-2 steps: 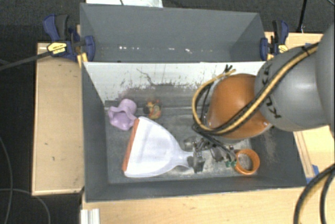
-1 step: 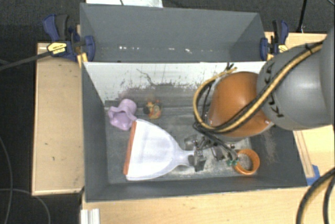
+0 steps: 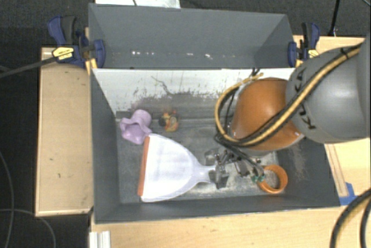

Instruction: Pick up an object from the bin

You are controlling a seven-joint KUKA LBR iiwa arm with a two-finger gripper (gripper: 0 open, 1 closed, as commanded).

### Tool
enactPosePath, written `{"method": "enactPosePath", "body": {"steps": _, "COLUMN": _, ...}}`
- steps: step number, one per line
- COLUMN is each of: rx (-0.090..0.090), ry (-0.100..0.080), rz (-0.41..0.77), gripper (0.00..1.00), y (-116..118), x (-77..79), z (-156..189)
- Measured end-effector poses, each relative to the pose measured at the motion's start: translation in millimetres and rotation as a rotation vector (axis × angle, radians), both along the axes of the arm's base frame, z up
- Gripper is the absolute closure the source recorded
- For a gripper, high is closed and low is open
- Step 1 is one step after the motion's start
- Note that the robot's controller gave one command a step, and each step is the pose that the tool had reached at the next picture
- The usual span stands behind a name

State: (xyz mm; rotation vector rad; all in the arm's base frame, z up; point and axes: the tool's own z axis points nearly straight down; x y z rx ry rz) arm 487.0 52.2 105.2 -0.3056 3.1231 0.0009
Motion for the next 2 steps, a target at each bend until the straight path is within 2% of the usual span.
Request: {"method": "enactPosePath", "body": {"steps": 2, "rx": 0.000, "ry": 0.002, "rz": -0.003, "gripper": 1.00, "y": 0.1, "x": -0.2, "z": 10.0}}
